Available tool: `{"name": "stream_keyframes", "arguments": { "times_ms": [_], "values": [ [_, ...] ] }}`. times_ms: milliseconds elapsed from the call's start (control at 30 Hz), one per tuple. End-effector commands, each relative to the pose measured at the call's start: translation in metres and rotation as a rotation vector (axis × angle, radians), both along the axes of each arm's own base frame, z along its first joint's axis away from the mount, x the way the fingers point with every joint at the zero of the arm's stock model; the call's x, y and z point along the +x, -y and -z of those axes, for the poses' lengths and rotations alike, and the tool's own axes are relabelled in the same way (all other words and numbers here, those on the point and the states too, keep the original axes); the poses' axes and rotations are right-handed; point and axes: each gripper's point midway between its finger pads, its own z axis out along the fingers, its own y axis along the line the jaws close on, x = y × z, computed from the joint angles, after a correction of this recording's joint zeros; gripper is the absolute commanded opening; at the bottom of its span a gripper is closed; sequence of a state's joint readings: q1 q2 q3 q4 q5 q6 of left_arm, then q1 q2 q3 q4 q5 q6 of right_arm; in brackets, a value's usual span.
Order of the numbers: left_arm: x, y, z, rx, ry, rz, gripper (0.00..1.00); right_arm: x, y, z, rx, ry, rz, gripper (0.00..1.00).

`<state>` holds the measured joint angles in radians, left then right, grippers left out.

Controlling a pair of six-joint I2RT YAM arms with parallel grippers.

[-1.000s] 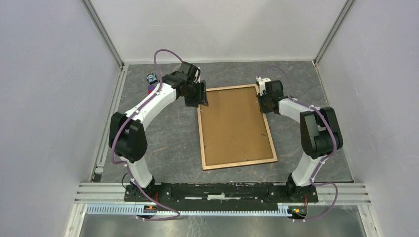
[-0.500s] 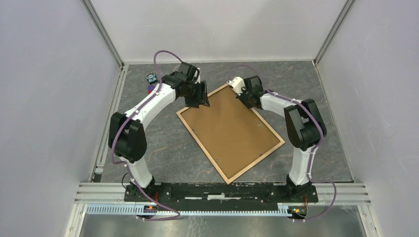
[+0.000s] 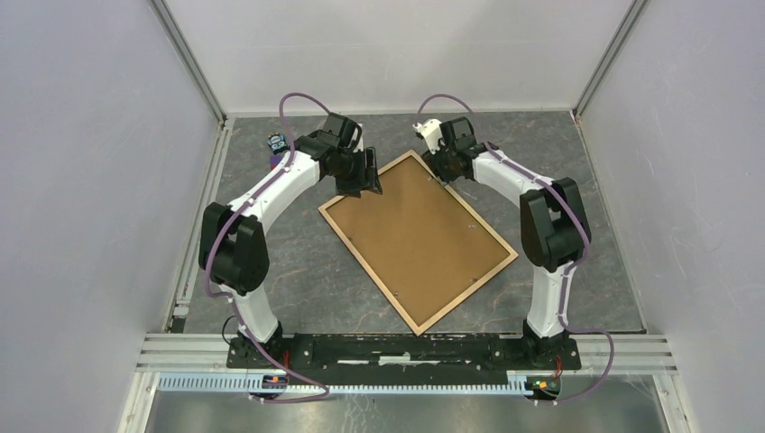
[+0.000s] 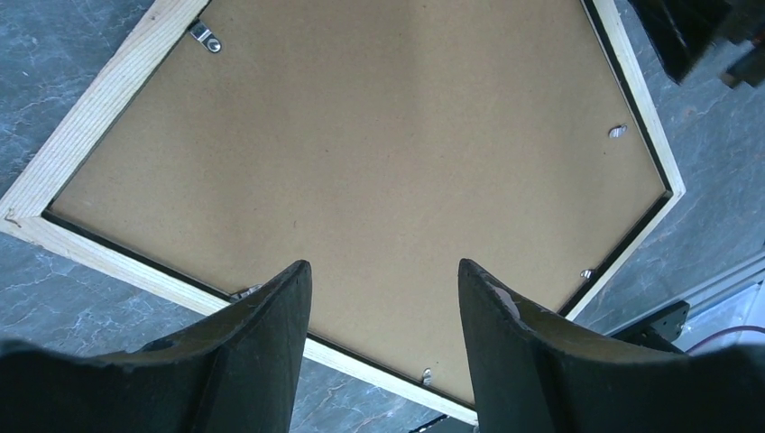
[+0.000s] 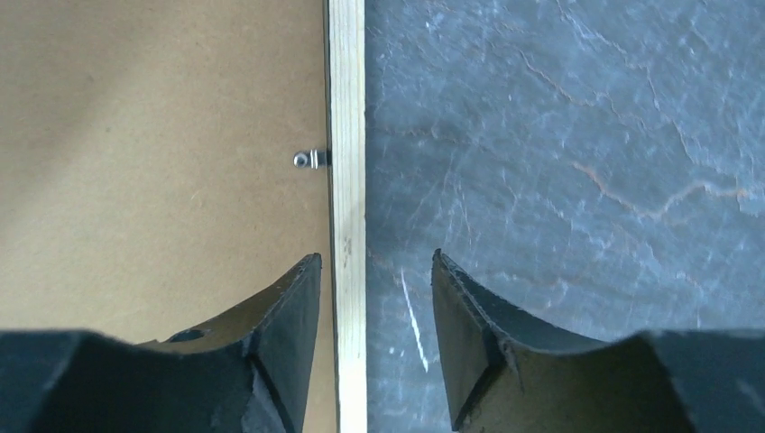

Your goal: Put the photo into the frame

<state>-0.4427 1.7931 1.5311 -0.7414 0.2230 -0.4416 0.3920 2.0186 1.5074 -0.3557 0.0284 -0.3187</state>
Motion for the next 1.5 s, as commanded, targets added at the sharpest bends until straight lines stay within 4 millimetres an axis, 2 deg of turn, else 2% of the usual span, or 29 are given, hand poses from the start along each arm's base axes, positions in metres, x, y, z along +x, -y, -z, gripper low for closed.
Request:
{"name": "stream_keyframes", "arguments": {
  "times_ms": [0,67,200,400,567,700,867,1100,1367,1467],
  "values": [
    [0.002,0.01,-0.004,-0.055,0.004,0.013,0.67,-0.031,0.012,-0.043,0.058,0.002,0.134,0.57],
    [-0.001,0.013,-0.006,-0.078,0.002,0.019,0.68,-0.051,0.021,-0.055,0.089,0.005,0.191,0.6],
    [-0.006,0.018,-0.013,-0.104,0.009,0.035,0.69,-0.092,0.035,-0.05,0.146,-0.008,0.258,0.62],
    [-0.017,0.026,-0.023,-0.149,0.013,0.064,0.7,-0.129,0.06,-0.042,0.189,-0.022,0.355,0.63],
    [-0.022,0.03,-0.037,-0.182,0.04,0.08,0.71,-0.147,0.104,-0.023,-0.057,-0.043,0.394,0.68],
    [-0.025,0.031,-0.041,-0.2,0.044,0.089,0.73,-0.149,0.114,-0.01,-0.112,-0.053,0.365,0.74],
    [-0.026,0.033,-0.039,-0.21,0.044,0.093,0.82,-0.146,0.105,0.007,-0.012,-0.087,0.298,0.75],
    [-0.024,0.031,-0.033,-0.193,0.039,0.087,0.86,-0.143,0.091,0.012,0.047,-0.062,0.224,0.74],
    [-0.023,0.031,-0.029,-0.184,0.033,0.085,0.86,-0.138,0.095,0.024,0.035,-0.053,0.258,0.69],
    [-0.023,0.031,-0.027,-0.184,0.029,0.085,0.86,-0.135,0.089,0.027,0.054,-0.06,0.244,0.67]
  ]
}}
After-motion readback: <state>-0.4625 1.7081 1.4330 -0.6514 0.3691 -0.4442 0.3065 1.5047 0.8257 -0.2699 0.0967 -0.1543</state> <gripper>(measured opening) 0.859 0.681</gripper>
